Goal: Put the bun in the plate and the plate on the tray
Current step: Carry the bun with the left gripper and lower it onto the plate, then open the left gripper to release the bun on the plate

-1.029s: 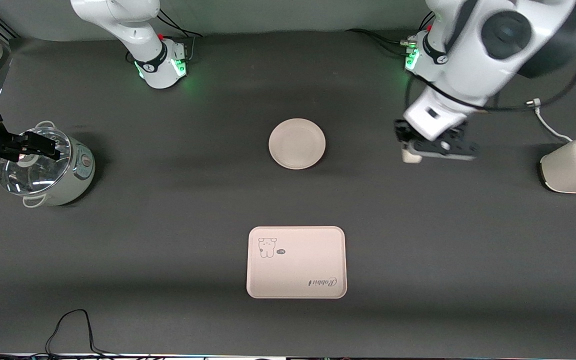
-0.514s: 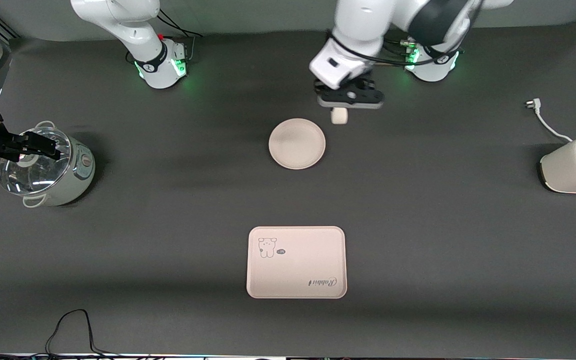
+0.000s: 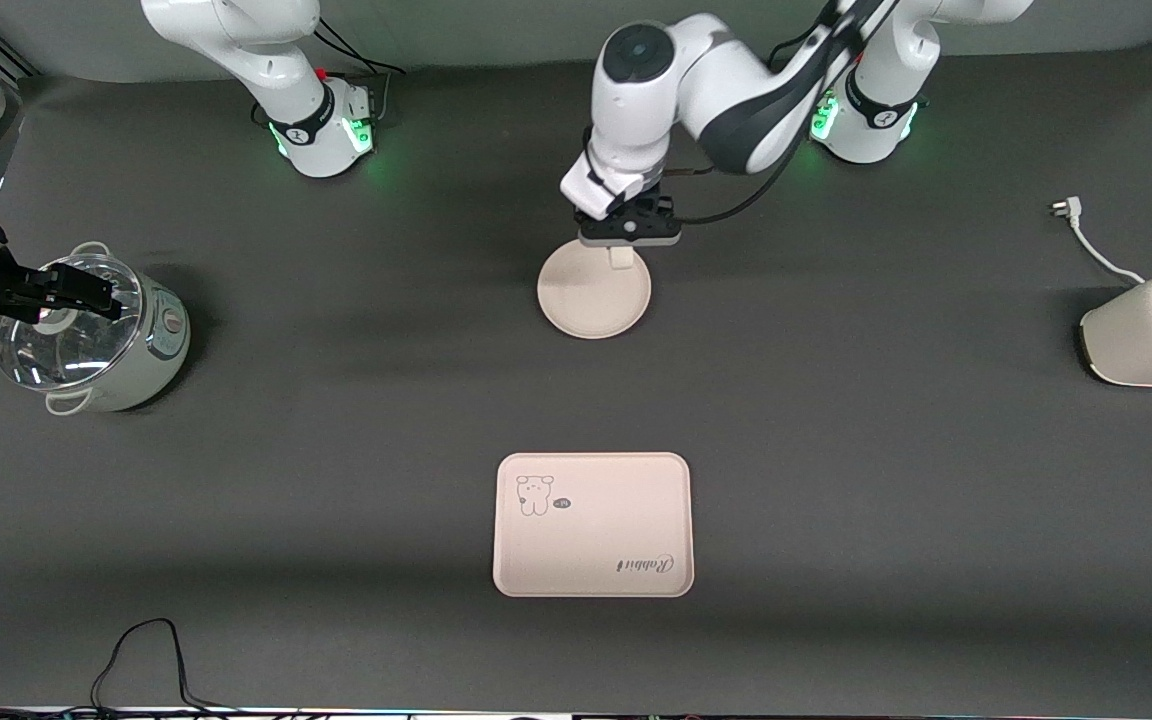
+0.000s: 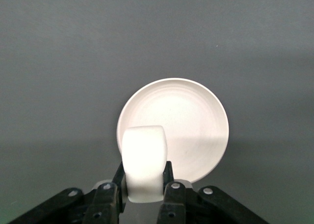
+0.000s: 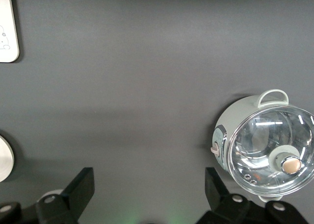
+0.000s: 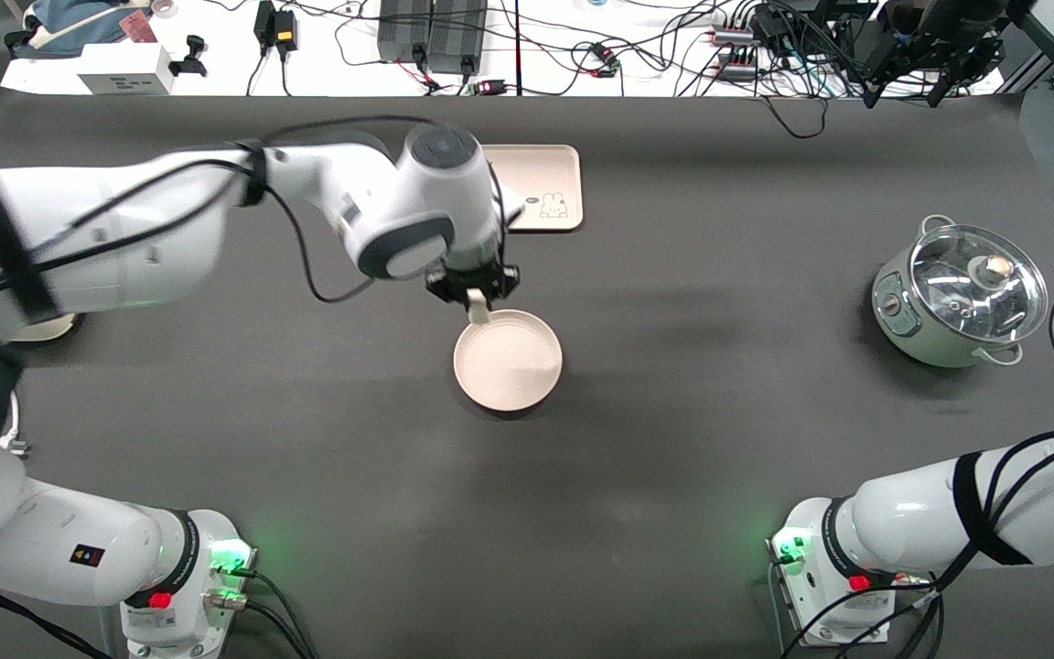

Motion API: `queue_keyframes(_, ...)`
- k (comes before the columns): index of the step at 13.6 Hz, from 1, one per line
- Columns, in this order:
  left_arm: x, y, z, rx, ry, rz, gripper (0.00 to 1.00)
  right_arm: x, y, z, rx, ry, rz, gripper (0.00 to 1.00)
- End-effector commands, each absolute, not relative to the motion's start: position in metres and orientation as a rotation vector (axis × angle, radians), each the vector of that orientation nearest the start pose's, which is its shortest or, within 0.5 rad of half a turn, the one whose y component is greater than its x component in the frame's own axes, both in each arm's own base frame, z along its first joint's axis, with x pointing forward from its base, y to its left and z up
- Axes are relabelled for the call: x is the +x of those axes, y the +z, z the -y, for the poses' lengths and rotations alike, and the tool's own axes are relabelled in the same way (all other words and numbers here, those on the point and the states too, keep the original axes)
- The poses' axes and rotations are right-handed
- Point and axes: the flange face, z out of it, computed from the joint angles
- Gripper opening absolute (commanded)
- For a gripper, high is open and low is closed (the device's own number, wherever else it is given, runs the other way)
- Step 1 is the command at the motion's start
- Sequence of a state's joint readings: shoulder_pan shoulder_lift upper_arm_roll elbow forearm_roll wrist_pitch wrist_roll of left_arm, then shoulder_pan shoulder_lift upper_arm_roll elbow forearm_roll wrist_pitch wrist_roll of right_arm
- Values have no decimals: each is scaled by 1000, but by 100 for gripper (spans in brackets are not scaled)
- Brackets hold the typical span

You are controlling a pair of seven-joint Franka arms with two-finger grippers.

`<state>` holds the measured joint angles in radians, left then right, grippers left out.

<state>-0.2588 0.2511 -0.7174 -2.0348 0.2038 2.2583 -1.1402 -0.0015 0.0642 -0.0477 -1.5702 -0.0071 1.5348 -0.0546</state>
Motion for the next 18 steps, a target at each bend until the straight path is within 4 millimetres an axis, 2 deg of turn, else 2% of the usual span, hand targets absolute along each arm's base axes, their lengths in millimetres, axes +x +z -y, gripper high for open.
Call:
queue_keyframes(1,336,289,501,-3163,-88,161,32,562,590,27,-3155,130,42,100)
queue_keyframes(3,333,253,504,-3155,-86,177,32,562,589,28,-3154,132,39,100)
queue_keyframes(5,327,234,507,-3153,-84,173,33,562,590,28,-3155,130,39,100)
queue_keyframes(8,328,221,507,-3160,-74,187,38,562,589,28,-3154,132,39,100)
queue_keyframes(11,324,219,512,-3187,-73,202,41,562,589,27,-3154,132,42,100)
queue_keyframes(12,322,217,513,-3184,-82,192,46,562,588,27,-3154,132,42,100)
queue_keyframes(13,323,215,512,-3178,-87,187,56,562,587,28,-3154,135,39,100)
queue_keyframes(14,323,214,511,-3176,-88,191,75,563,585,27,-3154,135,42,100)
queue_keyframes(18,328,214,509,-3166,-124,165,92,562,584,25,-3154,139,35,100)
